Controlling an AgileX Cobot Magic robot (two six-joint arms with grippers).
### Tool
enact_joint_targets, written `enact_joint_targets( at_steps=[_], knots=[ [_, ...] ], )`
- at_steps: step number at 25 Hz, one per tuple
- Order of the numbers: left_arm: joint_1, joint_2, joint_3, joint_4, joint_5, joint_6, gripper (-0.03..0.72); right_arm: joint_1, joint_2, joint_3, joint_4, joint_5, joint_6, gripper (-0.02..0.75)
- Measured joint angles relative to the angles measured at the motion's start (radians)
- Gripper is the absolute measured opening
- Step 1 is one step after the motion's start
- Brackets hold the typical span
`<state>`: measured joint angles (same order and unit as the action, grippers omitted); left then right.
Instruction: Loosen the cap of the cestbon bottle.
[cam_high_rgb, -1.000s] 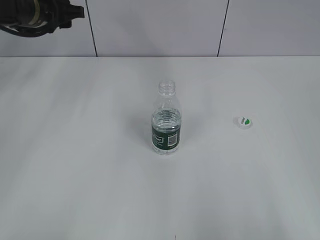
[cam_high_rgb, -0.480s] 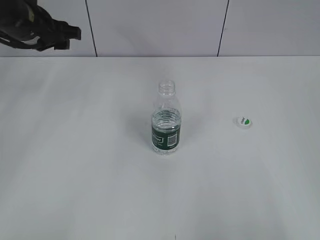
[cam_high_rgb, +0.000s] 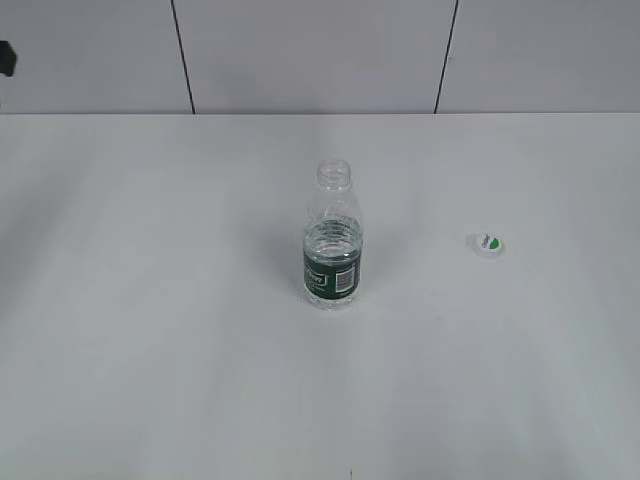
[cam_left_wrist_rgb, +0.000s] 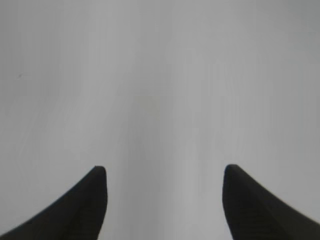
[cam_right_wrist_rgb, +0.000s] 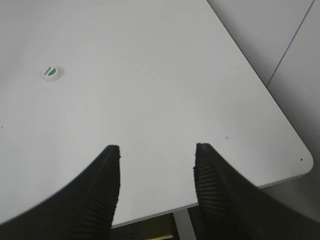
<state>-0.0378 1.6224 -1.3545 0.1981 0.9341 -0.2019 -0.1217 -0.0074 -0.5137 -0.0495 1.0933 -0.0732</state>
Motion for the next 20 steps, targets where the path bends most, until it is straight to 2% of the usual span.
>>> enact_joint_targets(
  at_steps=[4, 9, 13, 20],
  knots=[
    [0.034, -0.075, 0.028, -0.020, 0.054, 0.078, 0.447, 0.000, 0.000, 0.000, -0.001, 0.000, 0.000, 0.374],
    [0.035, -0.163, 0.082, -0.155, 0.190, 0.165, 0.446, 0.000, 0.000, 0.000, -0.002, 0.000, 0.000, 0.374],
    [0.035, -0.320, 0.246, -0.198, 0.152, 0.194, 0.446, 0.000, 0.000, 0.000, -0.003, 0.000, 0.000, 0.374],
    [0.039, -0.669, 0.510, -0.198, 0.072, 0.202, 0.446, 0.000, 0.000, 0.000, -0.003, 0.000, 0.000, 0.374]
  ],
)
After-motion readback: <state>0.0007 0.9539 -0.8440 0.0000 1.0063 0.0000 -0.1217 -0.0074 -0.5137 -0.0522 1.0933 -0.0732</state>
